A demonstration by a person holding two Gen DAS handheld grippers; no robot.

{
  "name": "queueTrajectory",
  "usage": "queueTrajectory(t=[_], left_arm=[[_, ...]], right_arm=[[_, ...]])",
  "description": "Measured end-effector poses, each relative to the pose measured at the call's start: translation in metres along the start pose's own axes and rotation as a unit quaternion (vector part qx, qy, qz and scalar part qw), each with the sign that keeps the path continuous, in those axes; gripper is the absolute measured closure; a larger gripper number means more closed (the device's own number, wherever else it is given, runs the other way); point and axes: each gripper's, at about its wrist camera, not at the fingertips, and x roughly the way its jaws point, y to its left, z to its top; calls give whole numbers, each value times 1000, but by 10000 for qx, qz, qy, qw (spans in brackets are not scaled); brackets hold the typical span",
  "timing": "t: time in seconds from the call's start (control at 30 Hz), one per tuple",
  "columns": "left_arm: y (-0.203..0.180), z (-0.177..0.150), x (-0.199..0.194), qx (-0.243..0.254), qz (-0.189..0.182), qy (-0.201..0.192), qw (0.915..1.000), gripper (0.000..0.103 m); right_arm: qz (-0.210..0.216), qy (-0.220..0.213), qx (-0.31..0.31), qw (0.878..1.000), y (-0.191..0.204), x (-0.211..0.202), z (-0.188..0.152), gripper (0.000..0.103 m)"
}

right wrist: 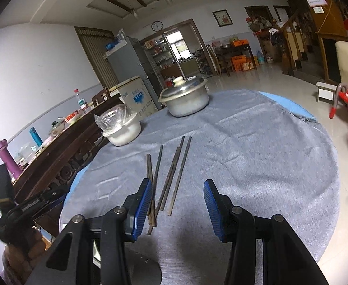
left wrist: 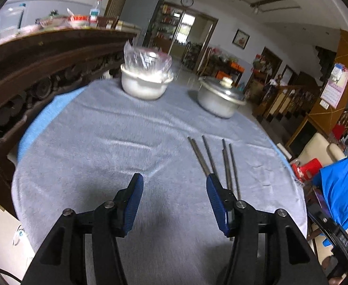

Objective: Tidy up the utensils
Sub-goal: 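Move both open tools to the dark chopsticks lying on the cloth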

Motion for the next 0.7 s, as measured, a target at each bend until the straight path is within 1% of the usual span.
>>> queueTrajectory(t=[0.07,0.17,0.27,0.37,0.47,0.6,0.7], left_arm=[[0,6,18,-35,-9,169,9999,47],[-5,14,42,12,9,307,9995,47],[-16,20,70,238,60,410,9989,47],[-29,23,104,501,186,650,9965,47],[-34,29,134,523,223,932,9940,47],[-42,39,164,567,486,1230,9896,47],[-49,44,179,675,614,1382,9862,47]], right_arm=[[5,86,60,9999,-4,6,0,55],[-17,217,129,9997,-10,15,-1,55],[-32,325,186,9993,-15,25,-2,55],[-39,431,236,9988,-21,35,-2,55],[-59,467,257,9986,-26,42,0,55],[-70,518,367,9980,-35,51,2,55],[-57,557,466,9973,-43,58,3,55]])
